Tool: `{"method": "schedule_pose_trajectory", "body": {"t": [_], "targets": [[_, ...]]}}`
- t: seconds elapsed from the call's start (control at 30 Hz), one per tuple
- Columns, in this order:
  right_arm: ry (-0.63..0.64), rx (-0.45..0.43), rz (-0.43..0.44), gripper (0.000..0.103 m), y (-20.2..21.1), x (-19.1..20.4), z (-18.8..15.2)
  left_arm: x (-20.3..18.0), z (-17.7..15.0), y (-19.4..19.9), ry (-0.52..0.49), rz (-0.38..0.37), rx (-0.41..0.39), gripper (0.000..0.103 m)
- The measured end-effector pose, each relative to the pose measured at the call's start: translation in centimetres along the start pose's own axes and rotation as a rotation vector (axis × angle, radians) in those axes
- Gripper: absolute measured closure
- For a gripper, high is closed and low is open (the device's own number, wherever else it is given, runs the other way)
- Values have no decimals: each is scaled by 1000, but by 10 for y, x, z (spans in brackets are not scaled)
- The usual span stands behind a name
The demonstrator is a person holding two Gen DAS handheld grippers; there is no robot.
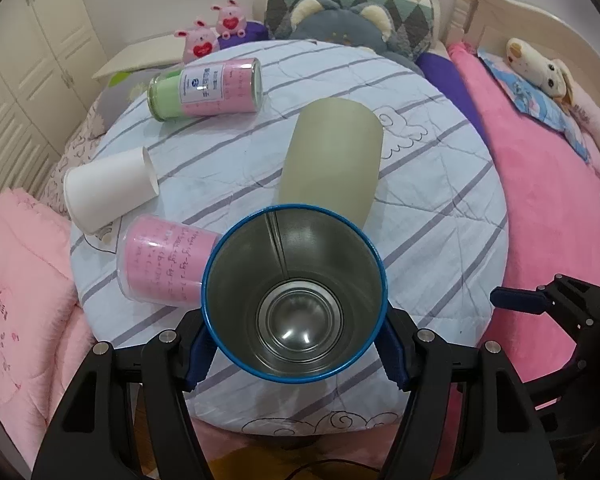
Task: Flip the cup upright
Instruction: 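Rotate the blue cup in the left gripper so its opening faces up, then lower the upright blue cup onto the table with the left gripper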
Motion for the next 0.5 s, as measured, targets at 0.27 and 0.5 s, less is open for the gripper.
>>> {"method": "schedule_pose_trajectory", "body": {"t": [0.27, 0.5], "targets": [[-24, 7, -24, 21, 8, 2, -9, -2, -2, 10, -33, 2, -29, 34], [-35, -13, -60, 21, 21, 14, -15, -5, -4, 26, -86, 15, -86, 30]]}}
Point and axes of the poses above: each gripper's, at about its wrist camera, not at the fingertips, and y roughly against the way its jaws point, x to its left, z to its top, the point moved 4 cm from there along -y, roughly the way its jaws point, and after that the axes turned 2 degrees about -x, right-handed, at the moved point
